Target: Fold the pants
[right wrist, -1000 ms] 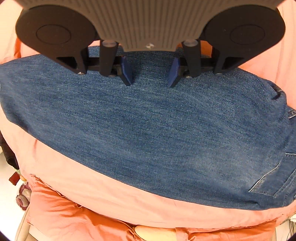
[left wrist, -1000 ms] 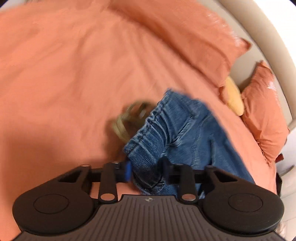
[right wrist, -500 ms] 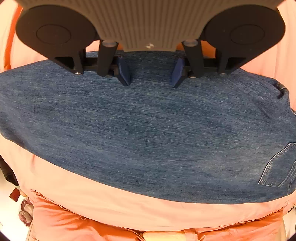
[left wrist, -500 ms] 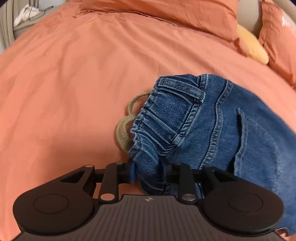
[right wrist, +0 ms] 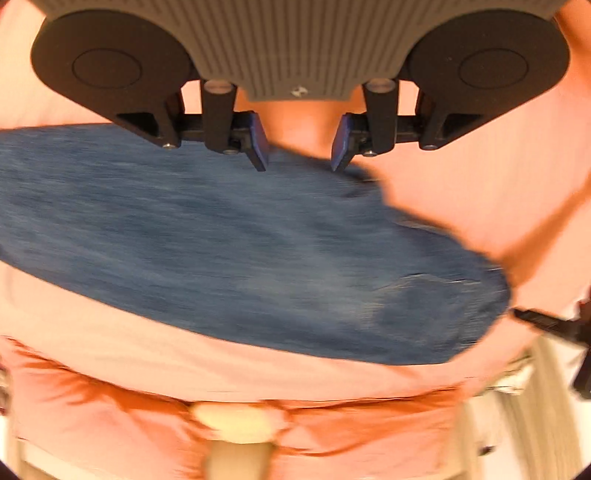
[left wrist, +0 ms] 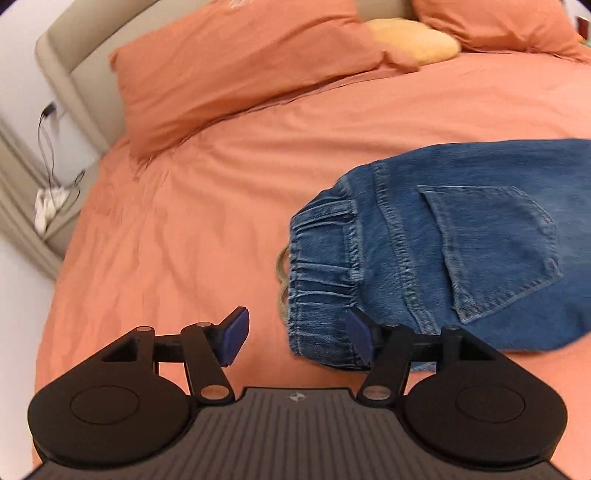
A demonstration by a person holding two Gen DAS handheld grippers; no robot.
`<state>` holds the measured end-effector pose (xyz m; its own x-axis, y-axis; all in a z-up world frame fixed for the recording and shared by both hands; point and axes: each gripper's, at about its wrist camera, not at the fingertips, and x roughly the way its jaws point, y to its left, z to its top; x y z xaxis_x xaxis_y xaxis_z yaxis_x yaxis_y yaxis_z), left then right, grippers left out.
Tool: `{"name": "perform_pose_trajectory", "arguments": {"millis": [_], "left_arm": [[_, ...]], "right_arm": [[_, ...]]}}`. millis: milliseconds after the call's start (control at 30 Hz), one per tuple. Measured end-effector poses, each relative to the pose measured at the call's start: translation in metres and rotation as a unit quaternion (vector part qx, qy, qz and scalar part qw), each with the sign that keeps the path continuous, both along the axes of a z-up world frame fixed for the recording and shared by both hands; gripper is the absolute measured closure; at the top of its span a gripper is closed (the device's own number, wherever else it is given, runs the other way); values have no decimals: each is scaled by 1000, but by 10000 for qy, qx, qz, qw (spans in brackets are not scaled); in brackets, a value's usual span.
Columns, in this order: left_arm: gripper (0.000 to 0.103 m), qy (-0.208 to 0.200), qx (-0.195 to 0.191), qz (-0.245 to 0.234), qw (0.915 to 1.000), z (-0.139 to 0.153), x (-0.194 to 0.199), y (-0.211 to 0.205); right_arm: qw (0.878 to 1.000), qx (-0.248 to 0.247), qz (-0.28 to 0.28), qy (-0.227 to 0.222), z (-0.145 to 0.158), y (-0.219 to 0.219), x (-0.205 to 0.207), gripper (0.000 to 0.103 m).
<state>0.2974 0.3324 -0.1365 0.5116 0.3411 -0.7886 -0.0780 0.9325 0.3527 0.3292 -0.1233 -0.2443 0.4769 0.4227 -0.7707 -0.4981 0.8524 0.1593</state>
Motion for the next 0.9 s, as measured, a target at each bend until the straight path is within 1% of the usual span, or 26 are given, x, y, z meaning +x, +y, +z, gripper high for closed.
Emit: {"name": "perform_pose_trajectory", "arguments": {"millis": [67, 167, 233, 267, 333, 367, 400, 433, 467, 500, 533, 600, 633, 700, 733, 767, 867, 900], "left_arm": [[32, 81, 181, -168, 9997, 0, 1, -8], [32, 239, 491, -641, 9964, -12, -2, -18], [32, 339, 759, -743, 9938, -21, -1, -21], [32, 358, 816, -757, 9931, -26, -1, -20], [35, 316, 715, -724, 9943, -31, 2, -15], [40, 272, 649, -671, 9953, -32, 3, -13], [46, 260, 616, -623, 9958, -34, 5, -10], [50, 308, 646, -583, 9957, -39, 10, -9], [60, 416, 742, -539, 9949, -45, 16, -7], [66, 525, 810, -536, 9939, -49, 19, -7], [68, 581, 828, -583, 9932, -53, 21, -6], [83, 659, 945, -666, 9911, -61, 26, -6], [85, 720, 1042, -669, 9897, -66, 29, -6], [95, 953, 1267, -583, 9856, -81, 36, -4], [97, 1100, 1385, -506, 9829, -89, 39, 0], [98, 1168, 1414, -457, 9820, -95, 39, 4], [98, 1128, 1261, -394, 9848, -98, 32, 15], [96, 1125, 1281, -400, 9845, -96, 30, 17]], "right_arm": [[9998, 54, 188, 69, -6, 16, -5, 70], [9994, -14, 311, 144, -20, 39, -4, 72], [9995, -169, 277, -14, -28, 52, 2, 71], [9994, -227, 245, -88, -30, 56, 4, 71], [9994, -246, 214, -75, -36, 65, 10, 71], [9995, -230, 206, -75, -37, 66, 10, 71], [9995, -224, 220, -102, -36, 68, 11, 75], [9992, -242, 257, -167, -33, 69, 11, 94], [9988, -259, 321, -256, -27, 69, 9, 95], [9983, -257, 393, -353, -24, 71, 11, 96], [9975, -275, 519, -398, -18, 68, 8, 97], [9961, -324, 755, -316, -14, 65, 4, 98], [9957, -366, 817, -241, -16, 64, 3, 98], [9950, -481, 877, -76, -30, 66, 1, 99], [9949, -538, 851, 11, -38, 67, 1, 99], [9951, -576, 791, 114, -48, 69, 2, 99], [9964, -515, 634, 223, -62, 69, 5, 99], [9971, -447, 560, 271, -62, 68, 7, 99]]}}
